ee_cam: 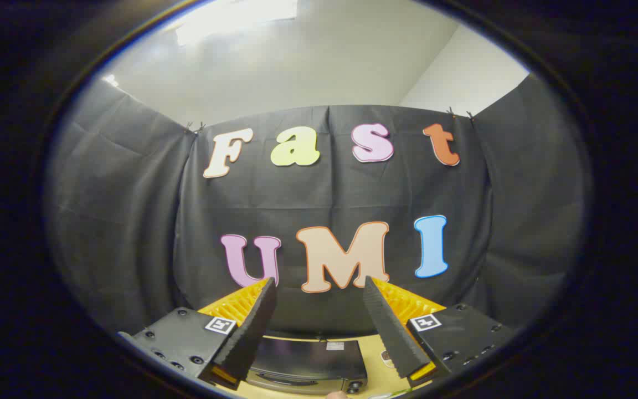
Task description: Open the toaster oven, put the food inside, and close the toaster oven door.
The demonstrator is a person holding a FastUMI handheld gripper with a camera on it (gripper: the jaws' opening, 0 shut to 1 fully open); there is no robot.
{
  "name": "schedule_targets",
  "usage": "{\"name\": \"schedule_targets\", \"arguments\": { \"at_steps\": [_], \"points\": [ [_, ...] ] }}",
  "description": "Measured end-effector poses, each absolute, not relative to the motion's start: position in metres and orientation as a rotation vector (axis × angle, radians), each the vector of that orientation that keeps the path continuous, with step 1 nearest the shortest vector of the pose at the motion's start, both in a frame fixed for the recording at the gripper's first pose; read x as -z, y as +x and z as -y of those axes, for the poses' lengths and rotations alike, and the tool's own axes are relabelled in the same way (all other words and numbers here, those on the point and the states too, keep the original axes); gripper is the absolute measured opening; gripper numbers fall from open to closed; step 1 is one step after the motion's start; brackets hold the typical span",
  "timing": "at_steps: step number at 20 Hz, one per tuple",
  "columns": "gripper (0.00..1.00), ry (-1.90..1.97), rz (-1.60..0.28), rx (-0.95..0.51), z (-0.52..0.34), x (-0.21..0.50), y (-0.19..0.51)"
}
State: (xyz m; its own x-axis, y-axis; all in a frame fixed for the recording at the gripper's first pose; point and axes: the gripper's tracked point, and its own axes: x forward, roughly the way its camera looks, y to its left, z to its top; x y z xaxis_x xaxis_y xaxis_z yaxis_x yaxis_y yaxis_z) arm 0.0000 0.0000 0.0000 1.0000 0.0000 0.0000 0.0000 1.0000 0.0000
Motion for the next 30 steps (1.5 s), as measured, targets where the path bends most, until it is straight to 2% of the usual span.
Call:
{"name": "schedule_targets", "arguments": {
  "at_steps": [9, 30],
  "points": [
    [0.98, 0.020, -0.007, -0.075, -0.027, 0.009, 0.019],
    [0.98, 0.003, -0.051, -0.131, -0.047, 0.039, 0.037]
  ]
}}
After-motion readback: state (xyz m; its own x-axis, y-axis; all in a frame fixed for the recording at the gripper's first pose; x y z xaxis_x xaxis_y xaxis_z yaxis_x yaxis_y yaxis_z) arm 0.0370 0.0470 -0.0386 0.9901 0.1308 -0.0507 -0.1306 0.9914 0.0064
